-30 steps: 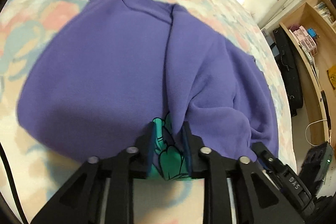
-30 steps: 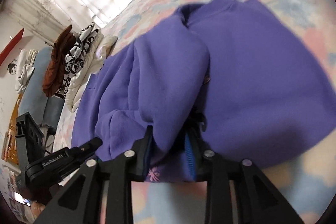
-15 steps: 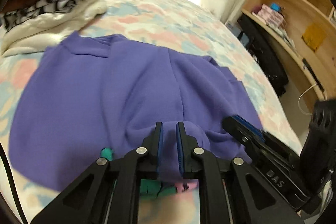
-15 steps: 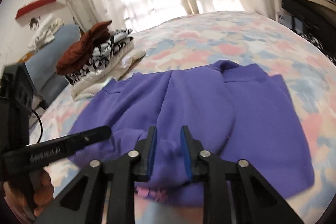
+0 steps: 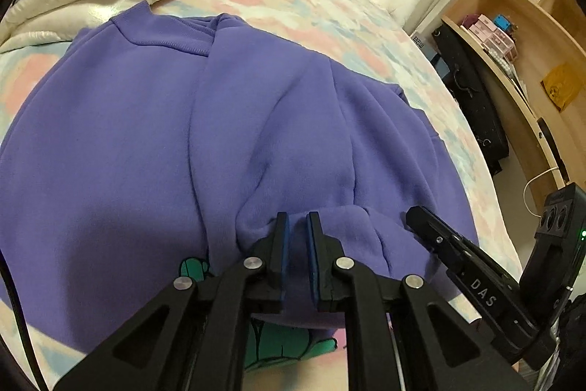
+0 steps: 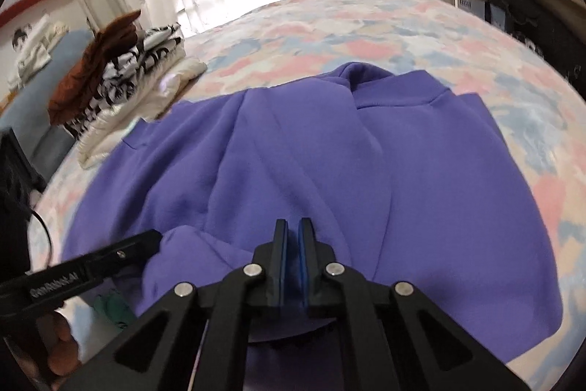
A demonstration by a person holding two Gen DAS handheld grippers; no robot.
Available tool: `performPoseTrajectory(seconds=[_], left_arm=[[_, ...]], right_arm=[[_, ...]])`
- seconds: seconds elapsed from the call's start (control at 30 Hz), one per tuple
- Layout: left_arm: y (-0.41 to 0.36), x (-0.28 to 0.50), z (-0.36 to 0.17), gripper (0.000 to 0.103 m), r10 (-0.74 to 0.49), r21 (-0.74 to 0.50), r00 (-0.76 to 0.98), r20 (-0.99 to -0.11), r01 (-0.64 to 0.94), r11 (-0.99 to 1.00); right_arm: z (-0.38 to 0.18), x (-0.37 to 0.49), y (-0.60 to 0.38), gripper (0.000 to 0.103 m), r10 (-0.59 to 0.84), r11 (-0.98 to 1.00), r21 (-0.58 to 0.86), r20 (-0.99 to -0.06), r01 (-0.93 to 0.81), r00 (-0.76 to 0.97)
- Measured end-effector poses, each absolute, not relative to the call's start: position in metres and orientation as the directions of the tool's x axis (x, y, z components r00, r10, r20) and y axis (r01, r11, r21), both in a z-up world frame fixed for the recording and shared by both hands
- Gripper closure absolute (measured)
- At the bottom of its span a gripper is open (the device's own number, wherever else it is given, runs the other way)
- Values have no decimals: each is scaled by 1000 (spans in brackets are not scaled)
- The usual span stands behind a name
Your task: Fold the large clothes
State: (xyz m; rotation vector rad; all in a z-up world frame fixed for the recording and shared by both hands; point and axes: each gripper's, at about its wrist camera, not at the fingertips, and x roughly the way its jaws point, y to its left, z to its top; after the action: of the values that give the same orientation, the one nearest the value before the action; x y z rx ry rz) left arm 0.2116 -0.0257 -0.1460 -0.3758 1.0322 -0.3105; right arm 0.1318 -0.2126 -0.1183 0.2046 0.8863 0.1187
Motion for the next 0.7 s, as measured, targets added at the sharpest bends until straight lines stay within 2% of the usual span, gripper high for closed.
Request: performPoseTrajectory(seconds=[0.13,0.27,0.7], left_arm=[[-30,205,-132,85,-397,-411,494,-773,86,908],[-30,194,-115,66,-366,-380,521,-771,85,921],[-6,138,-75,64,-336,-358,573,-748,79,930]], right_arm=[[-105,120,-213,95,208,964,267,-736,-6,644],[-93,108,-214,95,237,950,312,-717,-2,655],[-59,54,-191,95,253,954,296,-691,-53,677]])
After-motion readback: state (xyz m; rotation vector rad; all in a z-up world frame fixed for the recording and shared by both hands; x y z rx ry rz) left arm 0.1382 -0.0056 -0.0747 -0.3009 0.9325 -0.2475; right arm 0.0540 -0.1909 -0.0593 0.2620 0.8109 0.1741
